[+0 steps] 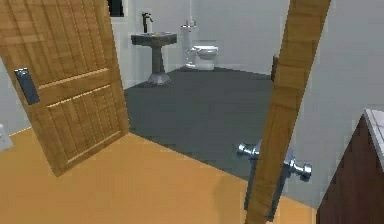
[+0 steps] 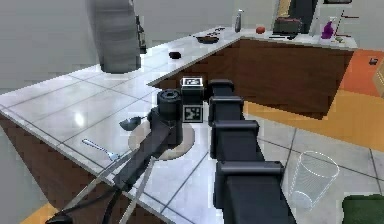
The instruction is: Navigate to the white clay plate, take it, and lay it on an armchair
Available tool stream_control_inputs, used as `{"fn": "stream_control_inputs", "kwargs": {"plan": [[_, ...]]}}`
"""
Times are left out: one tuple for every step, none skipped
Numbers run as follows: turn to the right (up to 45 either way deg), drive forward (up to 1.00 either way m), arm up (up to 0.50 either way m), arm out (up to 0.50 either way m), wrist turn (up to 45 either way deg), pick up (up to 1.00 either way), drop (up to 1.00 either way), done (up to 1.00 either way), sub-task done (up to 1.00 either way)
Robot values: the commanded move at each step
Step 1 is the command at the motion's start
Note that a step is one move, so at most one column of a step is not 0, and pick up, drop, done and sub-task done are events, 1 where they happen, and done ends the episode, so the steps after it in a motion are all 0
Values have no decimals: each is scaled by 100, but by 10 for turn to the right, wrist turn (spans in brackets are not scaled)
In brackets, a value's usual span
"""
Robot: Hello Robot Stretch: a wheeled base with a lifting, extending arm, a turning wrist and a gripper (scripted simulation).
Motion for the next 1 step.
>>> {"fn": "stream_control_inputs", "kwargs": {"plan": [[0, 0, 0, 0, 450, 0, 0, 0, 0]]}}
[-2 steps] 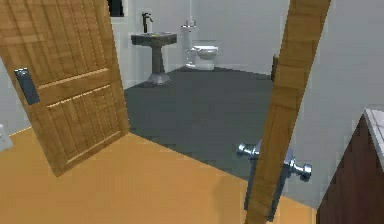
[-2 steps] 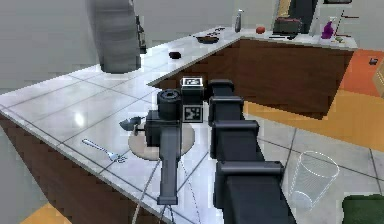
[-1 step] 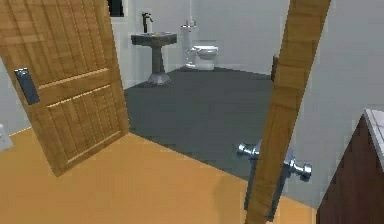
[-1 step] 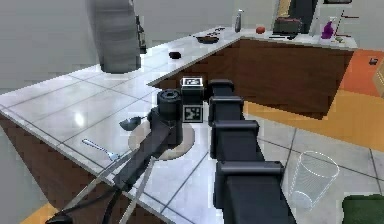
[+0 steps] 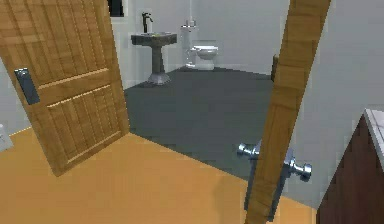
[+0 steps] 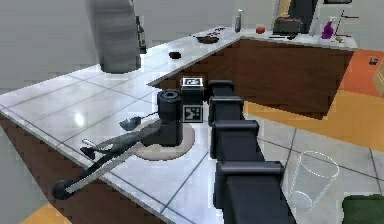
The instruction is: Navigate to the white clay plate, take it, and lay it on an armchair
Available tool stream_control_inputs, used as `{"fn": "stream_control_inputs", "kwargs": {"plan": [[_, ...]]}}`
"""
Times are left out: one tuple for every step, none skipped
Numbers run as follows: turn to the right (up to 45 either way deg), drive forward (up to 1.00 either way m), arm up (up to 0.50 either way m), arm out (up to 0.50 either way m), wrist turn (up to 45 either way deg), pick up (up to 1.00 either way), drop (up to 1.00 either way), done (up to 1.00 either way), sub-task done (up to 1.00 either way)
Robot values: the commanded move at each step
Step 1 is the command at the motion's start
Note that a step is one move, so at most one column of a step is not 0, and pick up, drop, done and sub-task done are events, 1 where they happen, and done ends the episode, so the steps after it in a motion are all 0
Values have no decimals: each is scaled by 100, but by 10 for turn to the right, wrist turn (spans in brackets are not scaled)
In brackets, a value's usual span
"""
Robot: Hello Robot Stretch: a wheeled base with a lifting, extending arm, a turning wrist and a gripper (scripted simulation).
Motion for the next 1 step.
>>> {"fn": "stream_control_inputs", "kwargs": {"plan": [[0, 0, 0, 0, 450, 0, 0, 0, 0]]}}
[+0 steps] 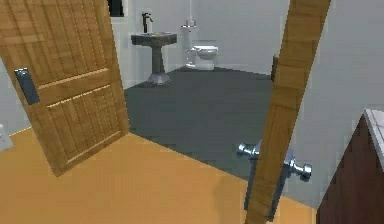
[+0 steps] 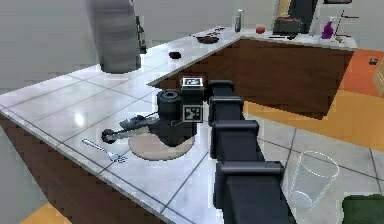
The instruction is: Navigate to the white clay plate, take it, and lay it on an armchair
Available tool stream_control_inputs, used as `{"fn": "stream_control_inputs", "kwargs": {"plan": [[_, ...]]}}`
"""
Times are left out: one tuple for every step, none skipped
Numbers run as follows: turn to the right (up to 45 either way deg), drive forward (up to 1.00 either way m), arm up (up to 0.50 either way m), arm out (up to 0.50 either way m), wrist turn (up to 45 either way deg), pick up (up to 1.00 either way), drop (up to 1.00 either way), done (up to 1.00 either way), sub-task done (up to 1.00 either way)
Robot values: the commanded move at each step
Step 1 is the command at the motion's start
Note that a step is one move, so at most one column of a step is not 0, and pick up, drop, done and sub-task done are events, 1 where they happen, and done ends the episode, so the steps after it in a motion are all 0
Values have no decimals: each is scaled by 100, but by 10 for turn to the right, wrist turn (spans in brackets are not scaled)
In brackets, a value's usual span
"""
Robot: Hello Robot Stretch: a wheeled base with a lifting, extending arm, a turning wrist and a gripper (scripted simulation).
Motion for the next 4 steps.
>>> {"fn": "stream_control_inputs", "kwargs": {"plan": [[0, 0, 0, 0, 270, 0, 0, 0, 0], [0, 0, -12, 0, 0, 0, 0, 0, 0], [0, 0, 0, 0, 0, 100, 0, 0, 0], [0, 0, 10, 0, 0, 0, 0, 0, 0]]}}
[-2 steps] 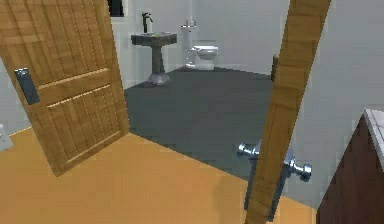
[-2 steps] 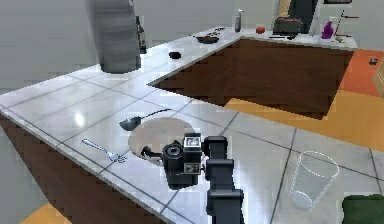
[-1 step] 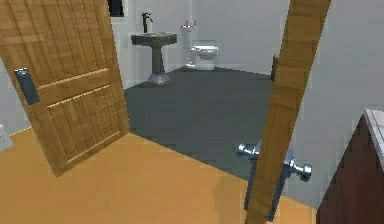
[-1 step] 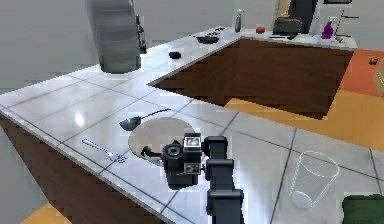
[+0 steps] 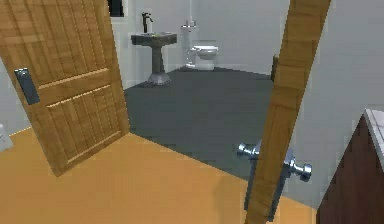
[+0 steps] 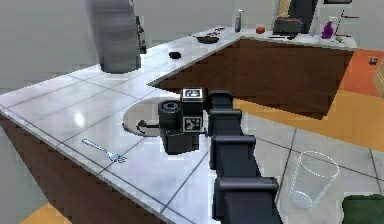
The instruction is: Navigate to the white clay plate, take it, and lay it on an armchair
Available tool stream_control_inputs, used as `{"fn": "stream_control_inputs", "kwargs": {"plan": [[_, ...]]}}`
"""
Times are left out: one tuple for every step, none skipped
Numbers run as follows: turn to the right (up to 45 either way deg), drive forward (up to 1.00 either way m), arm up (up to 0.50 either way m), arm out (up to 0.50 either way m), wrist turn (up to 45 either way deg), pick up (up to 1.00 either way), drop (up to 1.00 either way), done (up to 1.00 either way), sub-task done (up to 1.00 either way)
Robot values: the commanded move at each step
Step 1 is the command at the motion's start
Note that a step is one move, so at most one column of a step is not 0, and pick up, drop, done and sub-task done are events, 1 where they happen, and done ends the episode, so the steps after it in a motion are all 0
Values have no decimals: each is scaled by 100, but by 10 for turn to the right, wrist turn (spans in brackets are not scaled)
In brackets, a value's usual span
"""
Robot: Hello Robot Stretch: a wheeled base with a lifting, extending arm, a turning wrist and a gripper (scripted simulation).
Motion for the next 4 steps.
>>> {"fn": "stream_control_inputs", "kwargs": {"plan": [[0, 0, 2, 0, 0, 0, 0, 0, 0], [0, 0, 0, 0, -450, 0, 0, 0, 0], [0, 0, 0, 0, -450, 0, 0, 0, 0], [0, 0, 0, 0, -210, 0, 0, 0, 0]]}}
